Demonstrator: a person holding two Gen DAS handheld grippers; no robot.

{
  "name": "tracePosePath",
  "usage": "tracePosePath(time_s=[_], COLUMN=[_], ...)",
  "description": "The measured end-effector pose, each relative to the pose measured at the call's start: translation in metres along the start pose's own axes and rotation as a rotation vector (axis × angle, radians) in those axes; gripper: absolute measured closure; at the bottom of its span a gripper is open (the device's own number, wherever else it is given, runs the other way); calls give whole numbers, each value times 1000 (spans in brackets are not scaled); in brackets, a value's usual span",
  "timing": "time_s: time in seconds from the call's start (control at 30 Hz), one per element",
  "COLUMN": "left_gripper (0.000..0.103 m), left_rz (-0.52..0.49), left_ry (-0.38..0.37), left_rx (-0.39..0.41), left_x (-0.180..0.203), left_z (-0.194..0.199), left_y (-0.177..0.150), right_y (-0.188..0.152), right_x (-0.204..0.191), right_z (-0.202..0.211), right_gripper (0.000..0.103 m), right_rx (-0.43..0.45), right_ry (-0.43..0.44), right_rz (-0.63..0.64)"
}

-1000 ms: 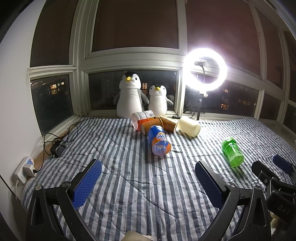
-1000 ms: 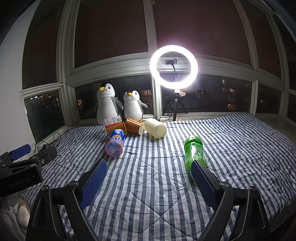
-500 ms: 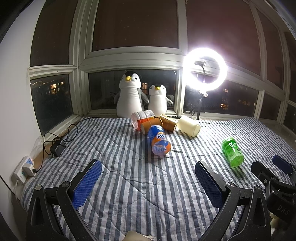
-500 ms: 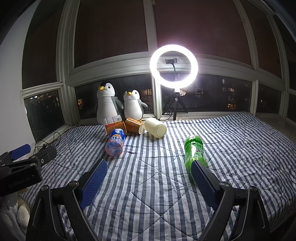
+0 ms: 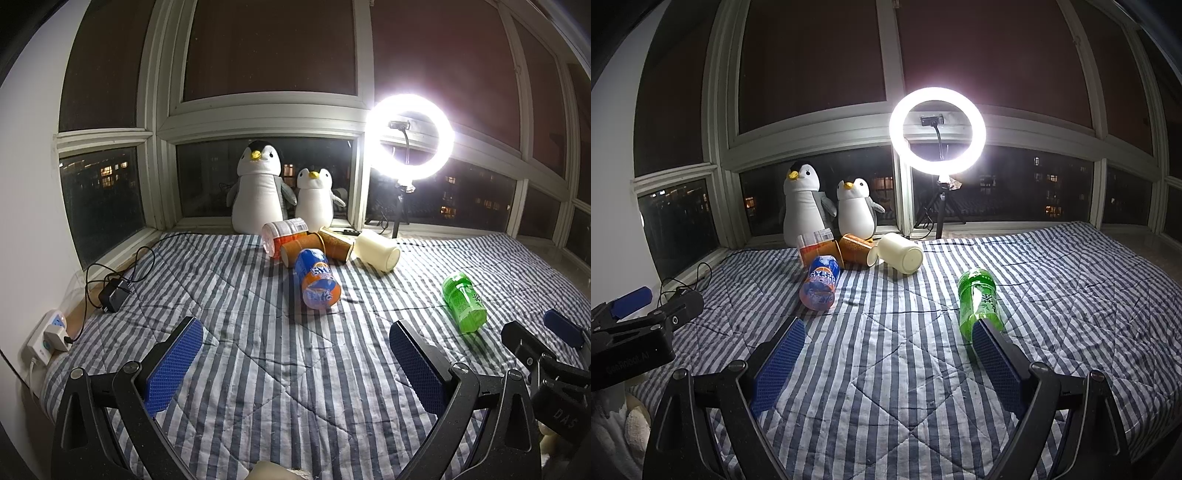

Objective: Flip cup upside down

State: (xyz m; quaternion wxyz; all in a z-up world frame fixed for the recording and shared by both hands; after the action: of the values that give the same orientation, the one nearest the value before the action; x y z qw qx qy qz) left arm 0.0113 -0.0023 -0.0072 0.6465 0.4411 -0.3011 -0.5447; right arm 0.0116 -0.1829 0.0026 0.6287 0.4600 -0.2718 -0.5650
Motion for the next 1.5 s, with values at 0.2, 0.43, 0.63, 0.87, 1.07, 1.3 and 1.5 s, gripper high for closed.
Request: tracePosePath(time_s=[0.2, 0.43, 0.63, 0.87, 1.07, 1.3, 1.5], left_gripper=[1, 1, 1, 1, 1, 1, 1], left_rz=[1, 1, -1, -3, -11, -16, -26], left_ry=[0, 0, -2, -5, -2, 4, 5], left_rx=[0, -2, -5, -18, -40, -73, -120], left_x=[0, 1, 3, 9, 13, 13, 16], left_z=[0, -1, -4, -18, -33, -60, -90], left_y=[0, 0, -1, 1, 4, 8, 14], right_y=[0, -1, -2, 3, 13, 41, 71], right_x=[0, 4, 6, 10, 19, 47, 76], right_z=[0, -2, -5, -17, -38, -89, -153], right_gripper=[13, 13, 13, 13, 7, 7, 7], right_rx=[0, -5, -8, -23, -50, -120, -216], right_ry=[0, 2, 0, 4, 36, 70, 74], right_rz=[1, -6, -6, -8, -16, -24, -31])
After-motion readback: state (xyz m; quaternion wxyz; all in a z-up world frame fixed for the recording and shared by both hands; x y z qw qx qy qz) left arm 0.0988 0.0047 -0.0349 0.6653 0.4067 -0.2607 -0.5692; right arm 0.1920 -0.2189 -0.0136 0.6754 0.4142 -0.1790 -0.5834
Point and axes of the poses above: each gripper's, at about its wrist camera, not at the fingertips, and z roughly against the way its jaws point, x to its right, y to its top, the point moved 1 cm from there along -z, roughly the way its jaws point, and after that the axes turned 14 degrees about y, right-handed, at the moved point
